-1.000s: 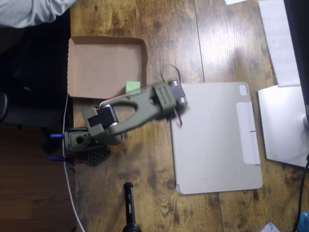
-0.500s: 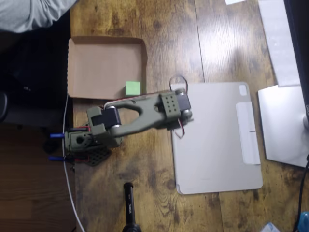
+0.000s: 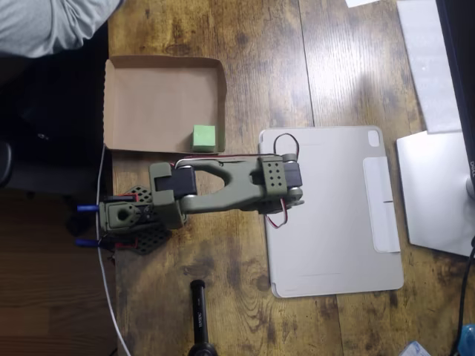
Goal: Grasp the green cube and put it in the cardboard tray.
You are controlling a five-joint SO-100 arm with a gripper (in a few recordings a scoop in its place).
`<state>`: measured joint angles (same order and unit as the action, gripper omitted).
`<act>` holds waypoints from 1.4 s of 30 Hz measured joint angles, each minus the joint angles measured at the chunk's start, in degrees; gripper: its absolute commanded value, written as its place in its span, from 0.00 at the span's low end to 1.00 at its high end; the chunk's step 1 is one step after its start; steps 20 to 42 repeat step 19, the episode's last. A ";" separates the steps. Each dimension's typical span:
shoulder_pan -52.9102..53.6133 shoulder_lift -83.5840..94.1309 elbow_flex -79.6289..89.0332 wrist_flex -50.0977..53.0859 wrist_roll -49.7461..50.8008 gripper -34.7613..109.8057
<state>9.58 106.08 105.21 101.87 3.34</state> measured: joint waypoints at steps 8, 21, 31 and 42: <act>-0.35 0.62 0.00 0.09 2.29 0.24; -0.97 3.34 -0.53 0.62 1.93 0.24; -0.97 3.34 -0.53 0.62 1.93 0.24; -0.97 3.34 -0.53 0.62 1.93 0.24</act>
